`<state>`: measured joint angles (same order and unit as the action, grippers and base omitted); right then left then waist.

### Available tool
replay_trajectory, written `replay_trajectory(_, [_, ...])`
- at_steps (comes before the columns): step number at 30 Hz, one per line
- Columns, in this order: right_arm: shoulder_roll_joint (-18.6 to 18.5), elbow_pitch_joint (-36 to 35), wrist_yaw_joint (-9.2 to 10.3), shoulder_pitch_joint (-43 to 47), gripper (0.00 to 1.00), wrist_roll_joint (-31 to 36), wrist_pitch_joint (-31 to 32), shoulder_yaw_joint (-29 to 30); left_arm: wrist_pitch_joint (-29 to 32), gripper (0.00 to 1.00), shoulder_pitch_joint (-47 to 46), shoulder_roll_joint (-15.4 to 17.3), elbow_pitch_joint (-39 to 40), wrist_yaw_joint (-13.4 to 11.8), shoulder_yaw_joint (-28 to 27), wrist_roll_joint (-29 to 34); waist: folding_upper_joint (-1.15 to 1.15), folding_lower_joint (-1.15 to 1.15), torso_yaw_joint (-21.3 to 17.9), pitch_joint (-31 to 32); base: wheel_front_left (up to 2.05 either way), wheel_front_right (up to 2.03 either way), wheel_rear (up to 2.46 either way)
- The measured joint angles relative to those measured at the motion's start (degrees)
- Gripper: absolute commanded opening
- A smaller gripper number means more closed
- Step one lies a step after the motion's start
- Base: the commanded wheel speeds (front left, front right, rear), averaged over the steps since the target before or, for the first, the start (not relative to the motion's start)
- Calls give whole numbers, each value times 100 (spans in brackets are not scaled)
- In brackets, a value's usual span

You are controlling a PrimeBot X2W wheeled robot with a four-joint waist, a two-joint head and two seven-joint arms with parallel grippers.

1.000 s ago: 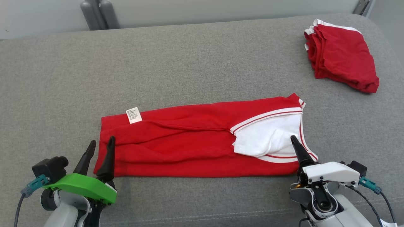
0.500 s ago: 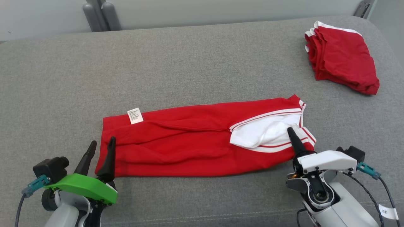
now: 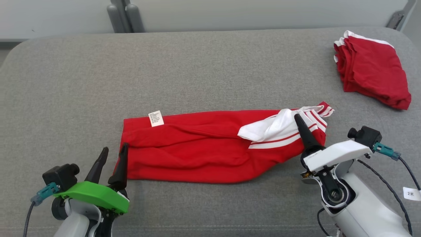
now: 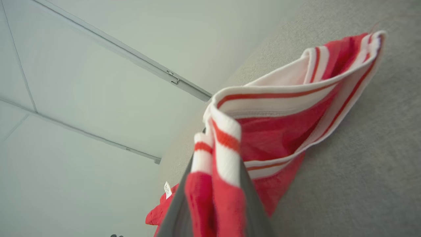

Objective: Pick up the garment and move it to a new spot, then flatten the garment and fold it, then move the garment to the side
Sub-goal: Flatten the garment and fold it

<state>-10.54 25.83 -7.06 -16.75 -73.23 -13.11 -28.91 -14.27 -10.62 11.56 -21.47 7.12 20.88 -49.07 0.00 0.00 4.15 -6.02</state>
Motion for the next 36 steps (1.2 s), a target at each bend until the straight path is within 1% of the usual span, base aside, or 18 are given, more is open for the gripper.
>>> replay_trajectory(17, [-437, -69, 0, -341, 0, 1077, -47, -879, 0, 100, 1, -134, 0, 0, -43, 59, 0, 0, 860, 186, 0, 0, 0])
replay_trajectory(20, [-508, -79, 0, -487, 0, 1246, -9, -1134, 0, 100, 2, -143, 0, 0, -49, 59, 0, 0, 996, 201, 0, 0, 0])
replay_trajectory(24, [-572, -137, 0, -646, 0, 1432, 272, -1558, 0, 100, 3, -166, -1, 0, -42, 60, 0, 0, 1153, 218, 0, 0, 0])
replay_trajectory(27, [-573, -174, 0, -715, 0, 1432, 412, -1704, 0, 100, 4, -169, -1, 0, -46, 60, 0, 0, 1257, 225, 0, 0, 0])
replay_trajectory(31, [-577, -172, 0, -929, 0, 1429, 754, -1938, 0, 100, 6, -172, 2, 0, -73, 60, 0, 0, 1368, 214, 0, 0, 0])
replay_trajectory(32, [-567, -137, 0, -1037, 0, 1428, 953, -2045, 0, 100, 6, -183, 8, 0, -70, 60, 0, 0, 1411, 195, 0, 0, 0])
replay_trajectory(36, [-564, 107, 0, -1283, 0, 1414, 1326, -2120, 0, 100, 6, -224, 19, 0, -57, 60, 0, 0, 1498, 145, 0, 0, 0])
